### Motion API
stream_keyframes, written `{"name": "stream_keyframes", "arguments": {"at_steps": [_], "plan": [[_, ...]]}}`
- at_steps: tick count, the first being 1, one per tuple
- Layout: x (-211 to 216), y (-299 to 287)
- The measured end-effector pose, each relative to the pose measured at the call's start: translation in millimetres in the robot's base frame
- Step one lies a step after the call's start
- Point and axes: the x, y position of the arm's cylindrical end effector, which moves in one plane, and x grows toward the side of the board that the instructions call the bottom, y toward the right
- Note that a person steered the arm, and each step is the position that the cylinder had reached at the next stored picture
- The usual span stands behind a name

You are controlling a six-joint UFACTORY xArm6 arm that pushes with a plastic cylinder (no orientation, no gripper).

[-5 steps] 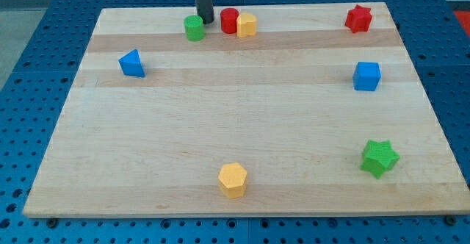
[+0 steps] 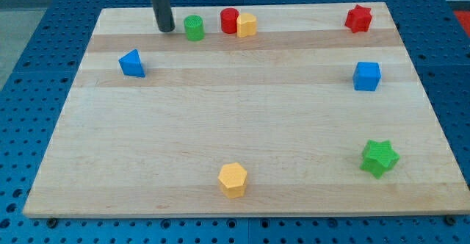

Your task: Push the green circle into red circle

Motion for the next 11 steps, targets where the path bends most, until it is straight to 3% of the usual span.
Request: {"name": "stream_keyframes", "arguments": {"at_steps": [2, 7, 11], "plan": [[-2.5, 48.3], [35.3, 29.6], [52.4, 71.1]]}}
